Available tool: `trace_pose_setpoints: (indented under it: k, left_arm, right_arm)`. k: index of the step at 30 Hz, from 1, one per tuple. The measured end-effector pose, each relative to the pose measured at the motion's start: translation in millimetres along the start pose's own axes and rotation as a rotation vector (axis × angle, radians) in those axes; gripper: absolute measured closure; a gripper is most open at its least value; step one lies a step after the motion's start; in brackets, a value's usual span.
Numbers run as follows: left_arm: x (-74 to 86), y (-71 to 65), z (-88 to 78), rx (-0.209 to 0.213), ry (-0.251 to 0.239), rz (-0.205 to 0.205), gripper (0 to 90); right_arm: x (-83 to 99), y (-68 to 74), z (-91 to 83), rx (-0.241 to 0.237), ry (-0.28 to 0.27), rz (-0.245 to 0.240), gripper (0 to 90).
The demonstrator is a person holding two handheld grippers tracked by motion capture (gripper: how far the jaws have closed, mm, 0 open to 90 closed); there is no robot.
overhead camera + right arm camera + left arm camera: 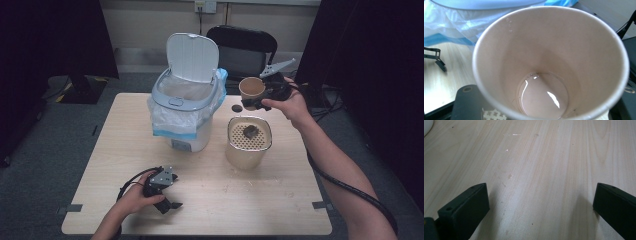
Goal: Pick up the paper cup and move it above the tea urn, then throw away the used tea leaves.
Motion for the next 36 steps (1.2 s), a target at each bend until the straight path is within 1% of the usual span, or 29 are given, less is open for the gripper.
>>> trace_pose_setpoints:
  k: [10, 20, 23, 31, 36]
  left_arm:
    - [-0.2, 0.0, 0.1, 0.000, -0.002, 0.001, 0.0]
    - [-0.1, 0.0, 0.0, -0.002, -0.002, 0.000, 0.0]
    - [-0.2, -0.1, 0.1, 0.000, -0.002, 0.000, 0.0]
    - [-0.2, -0.1, 0.1, -0.001, -0.002, 0.000, 0.0]
    - [-0.2, -0.1, 0.1, 0.000, -0.002, 0.000, 0.0]
  right_arm:
    - [-14.5, 4.5, -2.8, -0.026, 0.002, 0.002, 28.3]
    - [-31.9, 7.0, -7.2, -0.047, 0.008, -0.008, 28.4]
    - [-35.9, 7.4, -8.1, -0.055, 0.011, -0.002, 28.4]
    - [-45.6, 9.6, -9.0, -0.063, 0.016, -0.012, 28.4]
    - [-50.7, 9.6, -9.9, -0.063, 0.015, -0.008, 28.3]
Point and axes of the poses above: each handheld gripper's, and its own axes: z roughly forward along the jaws, x roughly out of its underside, y roughly to its left, the point moved 6 cm from there along z, roughly forward along the jaws, and after that the axes turned 2 degrees about x, right-handed, at the moved point
